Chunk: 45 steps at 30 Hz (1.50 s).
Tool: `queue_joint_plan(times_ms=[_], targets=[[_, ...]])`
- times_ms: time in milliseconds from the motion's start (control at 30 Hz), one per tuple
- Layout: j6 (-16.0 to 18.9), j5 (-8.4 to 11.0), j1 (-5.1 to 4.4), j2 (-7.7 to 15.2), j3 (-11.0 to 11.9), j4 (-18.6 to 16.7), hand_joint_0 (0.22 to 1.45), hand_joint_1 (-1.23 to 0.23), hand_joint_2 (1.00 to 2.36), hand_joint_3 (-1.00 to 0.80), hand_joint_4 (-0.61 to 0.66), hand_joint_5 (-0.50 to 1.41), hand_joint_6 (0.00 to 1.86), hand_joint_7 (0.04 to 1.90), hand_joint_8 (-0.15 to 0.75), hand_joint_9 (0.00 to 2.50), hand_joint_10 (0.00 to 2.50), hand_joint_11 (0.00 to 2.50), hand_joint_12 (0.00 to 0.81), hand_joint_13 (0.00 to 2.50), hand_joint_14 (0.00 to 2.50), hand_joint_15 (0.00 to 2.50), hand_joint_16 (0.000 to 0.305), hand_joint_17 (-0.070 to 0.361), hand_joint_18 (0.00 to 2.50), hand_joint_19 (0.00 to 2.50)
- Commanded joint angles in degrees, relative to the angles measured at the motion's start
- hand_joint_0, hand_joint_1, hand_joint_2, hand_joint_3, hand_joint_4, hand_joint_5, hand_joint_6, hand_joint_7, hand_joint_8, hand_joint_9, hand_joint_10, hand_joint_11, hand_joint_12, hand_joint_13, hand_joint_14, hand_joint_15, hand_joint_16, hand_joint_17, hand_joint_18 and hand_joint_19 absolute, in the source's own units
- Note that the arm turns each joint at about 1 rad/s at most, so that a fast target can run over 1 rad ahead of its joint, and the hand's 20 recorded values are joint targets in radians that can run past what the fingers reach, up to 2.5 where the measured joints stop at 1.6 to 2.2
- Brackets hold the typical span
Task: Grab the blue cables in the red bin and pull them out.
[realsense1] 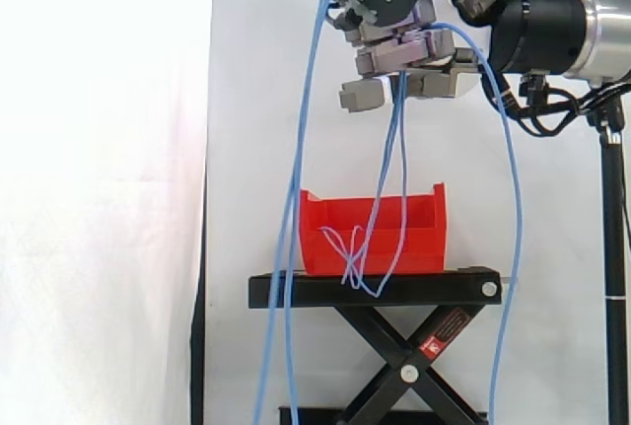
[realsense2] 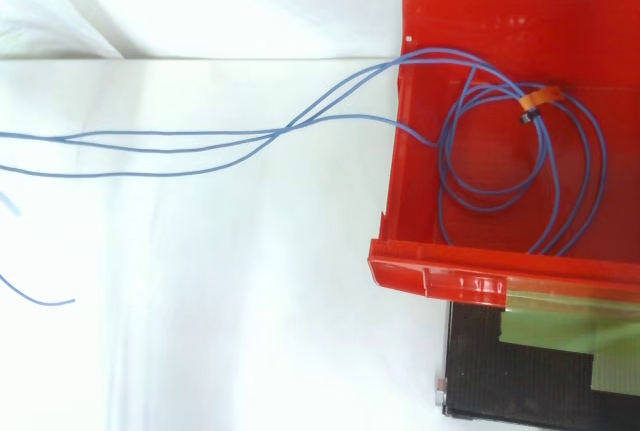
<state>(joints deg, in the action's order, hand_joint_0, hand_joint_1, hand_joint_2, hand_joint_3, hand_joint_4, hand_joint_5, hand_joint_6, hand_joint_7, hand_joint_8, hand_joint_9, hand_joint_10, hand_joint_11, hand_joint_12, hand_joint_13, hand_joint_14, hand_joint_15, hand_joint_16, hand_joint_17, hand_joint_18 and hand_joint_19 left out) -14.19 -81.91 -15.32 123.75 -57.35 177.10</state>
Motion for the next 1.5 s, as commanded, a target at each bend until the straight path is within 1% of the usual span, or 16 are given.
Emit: queue_joint_plan(times_ms=[0, 333, 633, 800, 867, 967, 1033, 1067, 1267, 1467], targets=[[0.0, 0.0, 0.03, 0.0, 0.04, 0.0, 0.84, -0.85, 1.01, -0.83, 0.23, 0.93, 0.0, 0.82, 0.252, 1.0, 1.11, 1.63, 0.314, 1.11, 1.17, 1.35, 0.039, 0.088, 0.75, 1.13], [0.0, 0.0, 0.12, 0.0, -0.05, 0.0, 0.85, -0.88, 1.01, -0.81, 0.23, 0.88, 0.01, 0.78, 0.255, 0.98, 1.06, 1.63, 0.31, 1.1, 1.12, 1.35, 0.039, 0.088, 0.73, 1.14], [0.0, -0.09, 0.12, 0.0, 0.04, -0.09, 0.85, -0.91, 1.01, -0.8, 0.23, 0.86, 0.01, 0.79, 0.254, 0.96, 1.06, 1.64, 0.309, 1.09, 1.1, 1.36, 0.039, 0.088, 0.73, 1.14], [0.0, -0.09, 0.29, 0.0, 0.04, 0.0, 0.86, -0.96, 1.01, -0.81, 0.23, 0.86, 0.01, 0.8, 0.253, 0.96, 1.07, 1.62, 0.312, 1.09, 1.08, 1.37, 0.039, 0.089, 0.72, 1.15], [0.0, -0.18, 0.38, 0.0, -0.05, 0.0, 0.86, -0.96, 1.01, -0.81, 0.23, 0.86, 0.01, 0.81, 0.253, 0.96, 1.07, 1.62, 0.31, 1.09, 1.07, 1.38, 0.039, 0.088, 0.72, 1.15], [0.0, -0.88, 0.38, 0.0, 0.04, 0.0, 0.86, -0.97, 1.01, -0.82, 0.24, 0.85, 0.01, 0.82, 0.256, 0.94, 1.09, 1.61, 0.311, 1.08, 1.06, 1.38, 0.039, 0.088, 0.72, 1.15], [0.0, -1.23, 0.56, 0.0, -0.05, 0.0, 0.86, -0.98, 1.01, -0.83, 0.23, 0.85, 0.01, 0.83, 0.251, 0.93, 1.1, 1.6, 0.308, 1.08, 1.06, 1.39, 0.039, 0.088, 0.72, 1.15], [0.0, -1.32, 0.47, 0.0, -0.05, 0.0, 0.86, -0.99, 1.01, -0.83, 0.23, 0.85, 0.01, 0.83, 0.257, 0.93, 1.1, 1.6, 0.315, 1.08, 1.06, 1.39, 0.039, 0.088, 0.72, 1.15], [0.0, -1.32, 0.73, 0.0, 0.04, 0.0, 0.85, -1.02, 1.01, -0.9, 0.24, 0.84, 0.01, 0.85, 0.262, 0.91, 1.12, 1.59, 0.312, 1.07, 1.05, 1.38, 0.04, 0.09, 0.72, 1.15], [0.0, -1.76, 0.82, 0.0, 0.04, -0.09, 0.84, -1.04, 1.0, -0.94, 0.23, 0.81, 0.0, 0.88, 0.264, 0.87, 1.15, 1.56, 0.314, 1.05, 1.04, 1.39, 0.041, 0.092, 0.71, 1.15]])
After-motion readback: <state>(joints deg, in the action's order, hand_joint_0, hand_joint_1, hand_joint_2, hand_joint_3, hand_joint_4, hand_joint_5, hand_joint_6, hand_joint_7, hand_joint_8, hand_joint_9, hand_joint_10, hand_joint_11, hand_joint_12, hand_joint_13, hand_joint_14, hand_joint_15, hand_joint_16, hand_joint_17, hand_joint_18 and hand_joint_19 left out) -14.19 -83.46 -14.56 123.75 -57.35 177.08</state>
